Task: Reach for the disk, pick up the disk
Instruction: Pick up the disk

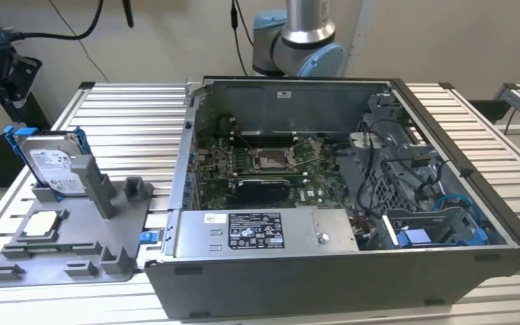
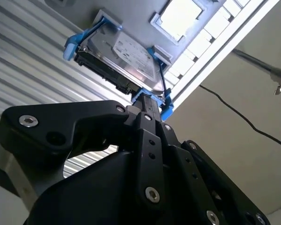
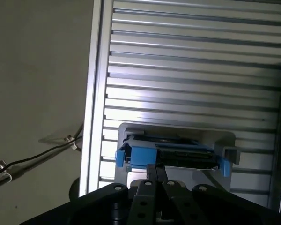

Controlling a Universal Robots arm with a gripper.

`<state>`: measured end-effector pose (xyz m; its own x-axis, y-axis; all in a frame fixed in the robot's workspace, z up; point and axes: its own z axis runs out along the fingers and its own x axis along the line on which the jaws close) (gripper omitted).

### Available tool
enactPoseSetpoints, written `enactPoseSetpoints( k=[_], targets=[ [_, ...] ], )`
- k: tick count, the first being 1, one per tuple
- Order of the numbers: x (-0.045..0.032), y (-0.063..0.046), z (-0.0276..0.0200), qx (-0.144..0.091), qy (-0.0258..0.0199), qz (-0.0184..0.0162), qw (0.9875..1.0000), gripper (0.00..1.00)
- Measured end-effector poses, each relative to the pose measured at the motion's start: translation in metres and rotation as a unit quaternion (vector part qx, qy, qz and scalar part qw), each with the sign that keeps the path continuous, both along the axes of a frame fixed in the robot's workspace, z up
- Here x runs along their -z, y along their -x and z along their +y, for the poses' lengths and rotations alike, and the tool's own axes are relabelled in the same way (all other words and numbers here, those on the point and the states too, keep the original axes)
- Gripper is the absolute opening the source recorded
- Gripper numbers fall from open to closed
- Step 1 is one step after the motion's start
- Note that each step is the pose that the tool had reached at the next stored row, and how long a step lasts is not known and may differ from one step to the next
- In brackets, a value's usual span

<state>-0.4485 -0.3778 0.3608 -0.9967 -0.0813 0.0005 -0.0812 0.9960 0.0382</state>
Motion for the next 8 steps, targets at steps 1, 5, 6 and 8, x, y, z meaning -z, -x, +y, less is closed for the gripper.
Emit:
enactPoseSetpoints(
  k=[1,5,6,8],
  targets=[
    [0.0000,0.0000,0.0000,-0.006,0.0000,0.0000,1.0000,0.00],
    [0.0000,0.0000,0.0000,-0.030,0.0000,0.0000,0.9995,0.00],
    [0.0000,0.0000,0.0000,-0.038,0.0000,0.0000,0.9993,0.00],
    [0.0000,0.0000,0.0000,-0.052,0.0000,0.0000,0.9987,0.00]
  ],
)
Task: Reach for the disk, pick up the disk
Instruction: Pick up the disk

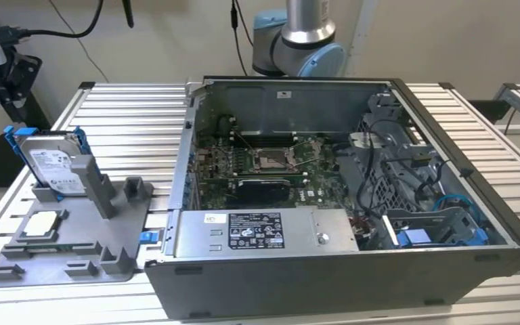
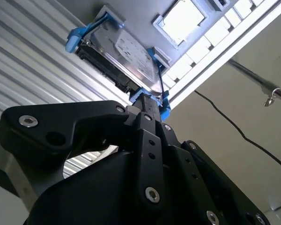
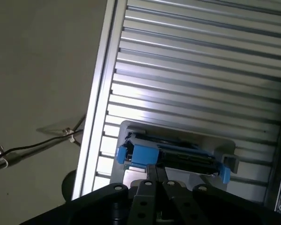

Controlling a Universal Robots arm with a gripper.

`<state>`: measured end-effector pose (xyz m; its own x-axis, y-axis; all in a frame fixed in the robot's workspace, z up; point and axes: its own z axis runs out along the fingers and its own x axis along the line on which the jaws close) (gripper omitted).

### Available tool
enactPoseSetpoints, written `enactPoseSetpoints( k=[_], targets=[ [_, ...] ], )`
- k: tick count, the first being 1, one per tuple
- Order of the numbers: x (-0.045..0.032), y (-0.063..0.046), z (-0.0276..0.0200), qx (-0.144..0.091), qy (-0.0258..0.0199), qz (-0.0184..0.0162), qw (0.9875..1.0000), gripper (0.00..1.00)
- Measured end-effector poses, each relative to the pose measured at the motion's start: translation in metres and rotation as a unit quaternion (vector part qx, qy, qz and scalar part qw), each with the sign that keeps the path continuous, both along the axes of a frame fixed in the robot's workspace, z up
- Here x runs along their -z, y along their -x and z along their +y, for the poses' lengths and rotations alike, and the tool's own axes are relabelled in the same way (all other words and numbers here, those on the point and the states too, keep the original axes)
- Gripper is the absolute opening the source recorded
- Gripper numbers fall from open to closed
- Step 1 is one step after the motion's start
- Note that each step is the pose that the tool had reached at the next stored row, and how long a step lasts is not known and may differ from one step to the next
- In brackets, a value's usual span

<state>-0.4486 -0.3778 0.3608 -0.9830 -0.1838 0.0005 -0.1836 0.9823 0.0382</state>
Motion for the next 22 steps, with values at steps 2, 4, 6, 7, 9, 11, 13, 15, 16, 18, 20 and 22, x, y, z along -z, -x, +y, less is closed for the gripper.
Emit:
enactPoseSetpoints(
  k=[2,4,6,7,9,11,13,15,16,18,20,22],
  targets=[
    [0.0000,0.0000,0.0000,-0.011,0.0000,0.0000,0.9999,0.00],
    [0.0000,0.0000,0.0000,-0.018,0.0000,0.0000,0.9998,0.00],
    [0.0000,0.0000,0.0000,-0.021,0.0000,0.0000,0.9998,0.00],
    [0.0000,0.0000,0.0000,-0.022,0.0000,0.0000,0.9998,0.00],
    [-0.0001,0.0000,0.0000,-0.022,0.0000,0.0000,0.9998,0.00],
    [-0.0001,0.0000,0.0000,-0.022,0.0000,0.0000,0.9998,0.00],
    [-0.0001,0.0000,0.0000,-0.022,0.0000,0.0000,0.9998,0.00],
    [-0.0001,0.0000,0.0000,-0.024,0.0000,0.0000,0.9997,0.00],
    [-0.0001,0.0000,0.0000,-0.027,0.0000,0.0000,0.9996,0.00],
    [-0.0001,0.0000,0.0000,-0.035,0.0000,0.0000,0.9994,0.00],
    [-0.0001,0.0000,0.0000,-0.047,0.0000,0.0000,0.9989,0.00],
    [-0.0001,0.0000,0.0000,-0.061,0.0000,0.0000,0.9981,0.00]
  ],
)
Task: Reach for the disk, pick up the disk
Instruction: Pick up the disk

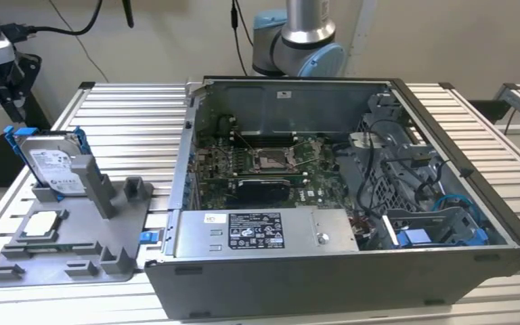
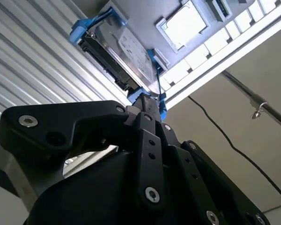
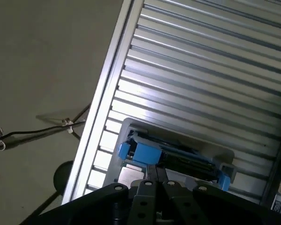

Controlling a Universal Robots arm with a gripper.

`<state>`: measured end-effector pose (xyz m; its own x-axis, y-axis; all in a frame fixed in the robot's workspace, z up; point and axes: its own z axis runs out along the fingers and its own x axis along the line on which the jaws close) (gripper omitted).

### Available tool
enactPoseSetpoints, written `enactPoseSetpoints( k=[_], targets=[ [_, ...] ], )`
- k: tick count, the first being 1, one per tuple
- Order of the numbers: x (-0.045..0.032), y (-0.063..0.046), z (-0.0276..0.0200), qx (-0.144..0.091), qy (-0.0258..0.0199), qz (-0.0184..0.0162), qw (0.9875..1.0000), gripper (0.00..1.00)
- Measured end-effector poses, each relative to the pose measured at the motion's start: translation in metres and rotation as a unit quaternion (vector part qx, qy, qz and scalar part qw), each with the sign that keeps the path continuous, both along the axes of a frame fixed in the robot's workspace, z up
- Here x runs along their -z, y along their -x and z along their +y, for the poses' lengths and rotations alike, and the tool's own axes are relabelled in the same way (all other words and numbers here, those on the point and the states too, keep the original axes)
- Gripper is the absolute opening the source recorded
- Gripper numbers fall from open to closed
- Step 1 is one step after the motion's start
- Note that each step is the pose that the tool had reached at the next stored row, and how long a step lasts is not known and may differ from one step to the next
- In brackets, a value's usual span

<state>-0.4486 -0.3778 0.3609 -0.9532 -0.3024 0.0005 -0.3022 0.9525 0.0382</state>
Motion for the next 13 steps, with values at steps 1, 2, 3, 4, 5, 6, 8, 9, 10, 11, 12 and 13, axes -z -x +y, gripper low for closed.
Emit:
enactPoseSetpoints(
  k=[1,2,3,4,5,6,8,9,10,11,12,13],
  targets=[
    [0.0000,0.0000,0.0000,-0.009,0.0000,0.0000,1.0000,0.00],
    [0.0000,0.0000,0.0000,-0.018,0.0000,0.0000,0.9998,0.00],
    [0.0000,0.0000,0.0000,-0.027,0.0000,0.0000,0.9996,0.00],
    [0.0000,0.0000,0.0000,-0.036,0.0000,0.0000,0.9994,0.00],
    [0.0000,0.0000,0.0000,-0.045,0.0000,0.0000,0.9990,0.00],
    [0.0000,0.0000,0.0000,-0.054,0.0000,0.0000,0.9986,0.00],
    [0.0000,0.0000,0.0000,-0.072,0.0000,0.0000,0.9974,0.00],
    [0.0000,0.0000,0.0000,-0.081,0.0000,0.0000,0.9967,0.00],
    [0.0000,0.0000,0.0000,-0.090,0.0000,0.0000,0.9959,0.00],
    [0.0000,0.0000,0.0000,-0.099,0.0001,0.0000,0.9951,0.00],
    [0.0000,0.0000,0.0000,-0.108,0.0001,0.0000,0.9942,0.00],
    [0.0000,0.0000,0.0000,-0.117,0.0001,0.0000,0.9931,0.00]
  ],
)
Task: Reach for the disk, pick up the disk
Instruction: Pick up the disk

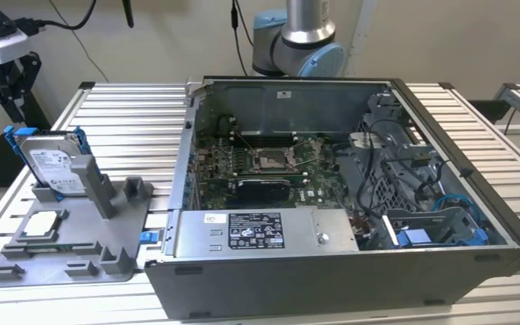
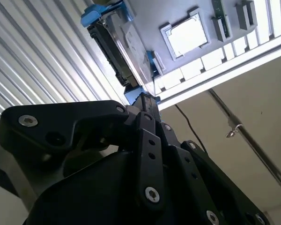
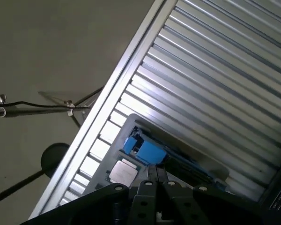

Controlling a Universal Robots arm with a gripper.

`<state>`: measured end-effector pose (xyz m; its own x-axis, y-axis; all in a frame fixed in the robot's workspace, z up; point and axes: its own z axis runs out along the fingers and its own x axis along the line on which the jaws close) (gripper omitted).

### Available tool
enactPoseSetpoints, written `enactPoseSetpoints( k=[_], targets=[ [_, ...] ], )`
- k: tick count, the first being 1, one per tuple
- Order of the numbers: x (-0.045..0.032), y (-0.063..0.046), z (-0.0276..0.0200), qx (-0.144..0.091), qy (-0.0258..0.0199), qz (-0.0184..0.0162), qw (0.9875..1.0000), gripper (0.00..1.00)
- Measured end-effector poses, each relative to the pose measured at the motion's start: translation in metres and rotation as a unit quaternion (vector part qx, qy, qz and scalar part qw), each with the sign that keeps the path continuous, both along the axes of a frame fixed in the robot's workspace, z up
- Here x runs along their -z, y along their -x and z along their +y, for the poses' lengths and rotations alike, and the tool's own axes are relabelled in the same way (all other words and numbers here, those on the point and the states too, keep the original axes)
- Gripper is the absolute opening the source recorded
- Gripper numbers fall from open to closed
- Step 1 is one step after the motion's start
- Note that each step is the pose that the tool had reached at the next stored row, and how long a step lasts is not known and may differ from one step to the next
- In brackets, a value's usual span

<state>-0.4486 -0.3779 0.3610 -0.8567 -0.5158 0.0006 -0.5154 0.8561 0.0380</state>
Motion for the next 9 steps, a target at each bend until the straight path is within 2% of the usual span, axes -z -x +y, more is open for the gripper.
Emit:
enactPoseSetpoints(
  k=[5,9],
  targets=[
    [-0.0001,0.0000,0.0000,-0.046,0.0000,0.0000,0.9990,0.00],
    [-0.0001,0.0000,0.0000,-0.082,0.0000,0.0000,0.9966,0.00]
  ],
)
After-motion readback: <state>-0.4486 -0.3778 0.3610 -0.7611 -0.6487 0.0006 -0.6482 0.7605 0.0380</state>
